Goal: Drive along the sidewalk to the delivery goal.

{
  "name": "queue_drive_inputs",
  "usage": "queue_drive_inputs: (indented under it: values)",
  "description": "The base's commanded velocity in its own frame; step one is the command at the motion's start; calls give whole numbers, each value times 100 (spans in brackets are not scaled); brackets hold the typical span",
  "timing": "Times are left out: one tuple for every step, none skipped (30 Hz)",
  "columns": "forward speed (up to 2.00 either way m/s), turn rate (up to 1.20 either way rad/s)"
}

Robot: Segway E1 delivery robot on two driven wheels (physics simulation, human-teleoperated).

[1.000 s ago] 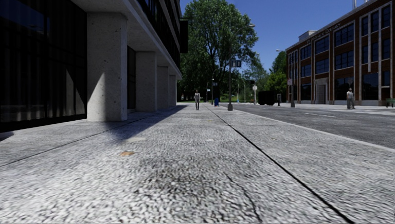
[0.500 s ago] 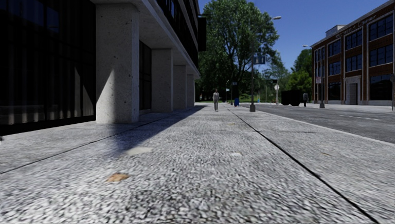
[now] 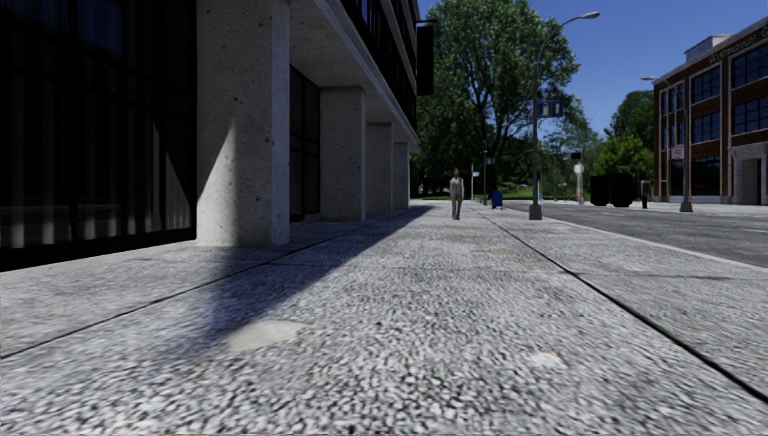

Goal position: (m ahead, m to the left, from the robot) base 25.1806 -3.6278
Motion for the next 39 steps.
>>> queue_drive_inputs:
  values:
    - [200,0]
    - [200,0]
    - [200,0]
    - [200,0]
    - [200,0]
    - [200,0]
    - [200,0]
    - [200,0]
    - [200,0]
    - [200,0]
    - [200,0]
    - [200,0]
    - [200,0]
    - [200,0]
    - [200,0]
    - [200,0]
    - [200,0]
    - [200,0]
    - [200,0]
    - [200,0]
    - [200,0]
    - [200,0]
    - [200,0]
    - [200,0]
    - [200,0]
    - [200,0]
    - [200,0]
    - [200,0]
    - [200,0]
    - [200,0]
    - [200,0]
    - [200,0]
    - [200,0]
    - [200,0]
    - [200,0]
    - [200,0]
    - [200,0]
    - [200,0]
    - [200,0]
